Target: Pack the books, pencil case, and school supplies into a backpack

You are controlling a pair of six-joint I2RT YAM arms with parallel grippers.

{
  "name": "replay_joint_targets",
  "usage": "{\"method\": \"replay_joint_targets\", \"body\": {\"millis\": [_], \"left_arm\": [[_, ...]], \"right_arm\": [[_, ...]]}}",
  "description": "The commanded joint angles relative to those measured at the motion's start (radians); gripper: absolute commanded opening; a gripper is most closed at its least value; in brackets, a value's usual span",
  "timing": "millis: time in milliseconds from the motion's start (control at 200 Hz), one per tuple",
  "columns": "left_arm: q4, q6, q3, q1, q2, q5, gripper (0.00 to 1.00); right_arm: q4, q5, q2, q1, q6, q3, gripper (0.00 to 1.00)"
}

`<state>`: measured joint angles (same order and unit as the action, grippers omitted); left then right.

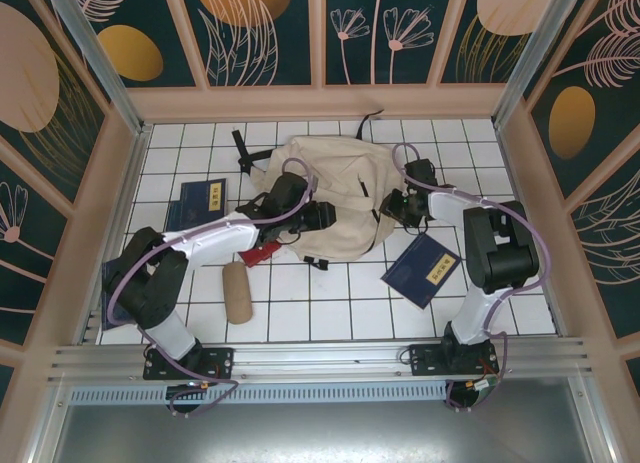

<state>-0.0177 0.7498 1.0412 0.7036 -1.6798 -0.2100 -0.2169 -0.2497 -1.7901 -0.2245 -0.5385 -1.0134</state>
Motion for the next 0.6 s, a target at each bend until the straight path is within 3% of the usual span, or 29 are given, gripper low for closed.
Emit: {"method": "replay_joint_targets", "body": {"millis": [0,105,290,485,595], "left_arm": [[0.009,0.027,0.043,0.011,-0.041,-0.025,0.44],[-0.015,0.039,0.069,0.018,-0.088,-0.050,0.43],[0.006,0.055,0.153,0.052,-0.181,-0.057,0.43],[0.042,0.105,0.221,0.062,-0.283,-0.049,0.41],[0.054,0.108,0.254,0.063,-0.323,-0.072,0.39]], "right_arm": [[-0.006,-0.072,-0.006,-0.012,0.015,-0.014,0.26],[0.005,-0.094,0.006,-0.043,-0.009,0.028,0.16],[0.080,-0.096,0.074,-0.115,-0.114,0.159,0.14],[0.128,-0.060,0.151,-0.132,-0.186,0.257,0.00],[0.147,-0.065,0.160,-0.133,-0.197,0.274,0.00]]}}
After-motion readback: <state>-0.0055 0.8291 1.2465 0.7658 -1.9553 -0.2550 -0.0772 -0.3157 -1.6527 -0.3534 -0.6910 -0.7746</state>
